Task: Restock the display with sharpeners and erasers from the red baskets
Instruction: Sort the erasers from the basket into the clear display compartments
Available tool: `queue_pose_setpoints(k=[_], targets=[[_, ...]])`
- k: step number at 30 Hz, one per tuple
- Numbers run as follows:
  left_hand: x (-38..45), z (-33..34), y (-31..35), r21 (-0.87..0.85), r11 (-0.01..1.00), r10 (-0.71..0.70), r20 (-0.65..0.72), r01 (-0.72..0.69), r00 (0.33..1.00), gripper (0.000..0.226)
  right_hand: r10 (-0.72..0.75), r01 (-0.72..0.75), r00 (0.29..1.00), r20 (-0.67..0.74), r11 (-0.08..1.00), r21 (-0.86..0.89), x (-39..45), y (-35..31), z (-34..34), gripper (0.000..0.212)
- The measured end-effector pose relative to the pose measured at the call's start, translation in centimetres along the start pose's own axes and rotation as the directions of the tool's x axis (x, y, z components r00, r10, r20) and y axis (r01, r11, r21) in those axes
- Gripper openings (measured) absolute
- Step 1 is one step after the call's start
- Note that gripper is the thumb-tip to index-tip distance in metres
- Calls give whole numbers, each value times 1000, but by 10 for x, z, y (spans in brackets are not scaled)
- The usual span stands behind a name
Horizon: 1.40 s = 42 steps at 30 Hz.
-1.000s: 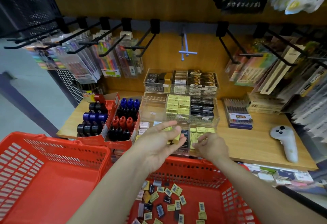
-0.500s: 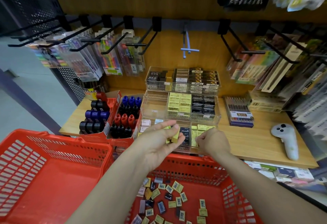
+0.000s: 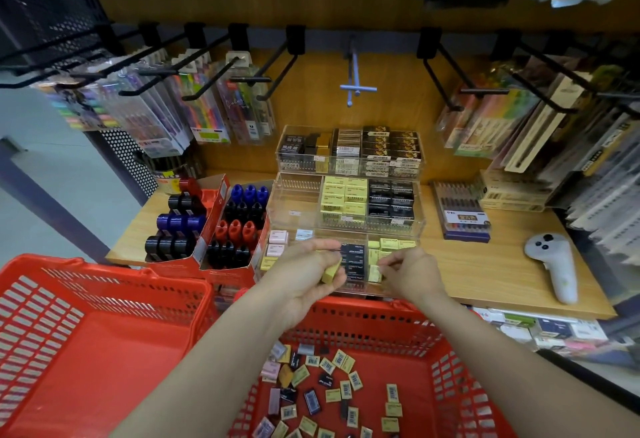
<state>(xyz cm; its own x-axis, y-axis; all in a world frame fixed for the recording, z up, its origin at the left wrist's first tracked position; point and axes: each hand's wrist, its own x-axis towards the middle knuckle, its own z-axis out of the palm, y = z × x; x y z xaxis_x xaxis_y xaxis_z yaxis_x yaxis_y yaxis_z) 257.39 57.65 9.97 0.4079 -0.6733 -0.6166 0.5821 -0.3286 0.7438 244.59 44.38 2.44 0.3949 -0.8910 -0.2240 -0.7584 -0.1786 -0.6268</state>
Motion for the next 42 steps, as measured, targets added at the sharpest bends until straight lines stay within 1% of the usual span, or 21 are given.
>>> queue_pose_setpoints(k=[3,5,9,11,13,15,17,18,19,20,21,23,25,27,29,30,33,36,38,40,42], targets=[[20,2,-11,189,982,-3,-51,12,999,16,-39,39,999,7,999,-10,4,6,1,13],[30,5,-14,249,968,21,-37,-11,999,17,-60,59,998,4,998,17,7,10,5,8],[40,12,-15,262,963,55,33,-62,998,33,-63,58,996,60,995,77,11,12,6,37],[41,13,-16,242,968,54,41,-62,998,37,-59,54,991,118,998,46,11,10,1,36],[41,13,-20,309,945,106,31,-111,994,35,-68,73,984,166,997,-23,11,5,-10,33],[39,13,-23,457,861,233,33,-222,972,31,-102,108,975,198,994,-20,10,-2,-26,34],[34,16,-22,558,749,364,106,-359,925,30,-91,11,951,296,965,262,8,-12,-45,30],[32,18,-21,570,703,416,157,-426,896,30,-84,-113,908,410,894,434,4,-17,-54,27],[30,20,-19,574,661,458,200,-483,866,30,-96,-233,850,517,814,533,-1,-24,-62,27],[28,24,-18,576,629,490,227,-522,842,32,-109,-293,809,577,776,558,-7,-28,-66,29],[26,27,-17,573,613,506,244,-544,827,34,-113,-310,799,590,764,567,-12,-31,-68,28],[25,33,-17,564,626,481,263,-538,836,42,-92,-292,841,534,752,591,-21,-32,-67,24],[21,38,-17,474,757,368,259,-450,893,52,-79,-265,881,467,735,624,-26,-30,-68,22],[18,42,-15,167,954,202,251,-247,947,56,-80,-259,896,436,704,661,-28,-27,-74,20],[18,43,-12,-131,989,104,263,-71,959,48,-80,-278,903,422,640,716,-27,-24,-82,19],[19,41,-10,-168,984,97,259,-54,961,44,-75,-293,905,420,606,740,-27,-23,-86,19],[18,32,-7,-117,988,127,224,-102,966,40,-53,-288,923,381,560,777,-27,-19,-95,20],[16,24,-5,-45,984,180,202,-174,963,40,-87,-155,959,270,638,755,-29,-18,-99,19],[17,21,-5,23,973,221,191,-229,956,37,-152,-55,966,209,669,741,-30,-20,-100,27],[15,20,-4,130,948,265,183,-291,947,36,-221,64,963,152,740,669,-31,-22,-101,35],[14,20,-4,216,912,314,175,-348,933,35,-258,150,960,106,798,583,-33,-24,-102,33]])
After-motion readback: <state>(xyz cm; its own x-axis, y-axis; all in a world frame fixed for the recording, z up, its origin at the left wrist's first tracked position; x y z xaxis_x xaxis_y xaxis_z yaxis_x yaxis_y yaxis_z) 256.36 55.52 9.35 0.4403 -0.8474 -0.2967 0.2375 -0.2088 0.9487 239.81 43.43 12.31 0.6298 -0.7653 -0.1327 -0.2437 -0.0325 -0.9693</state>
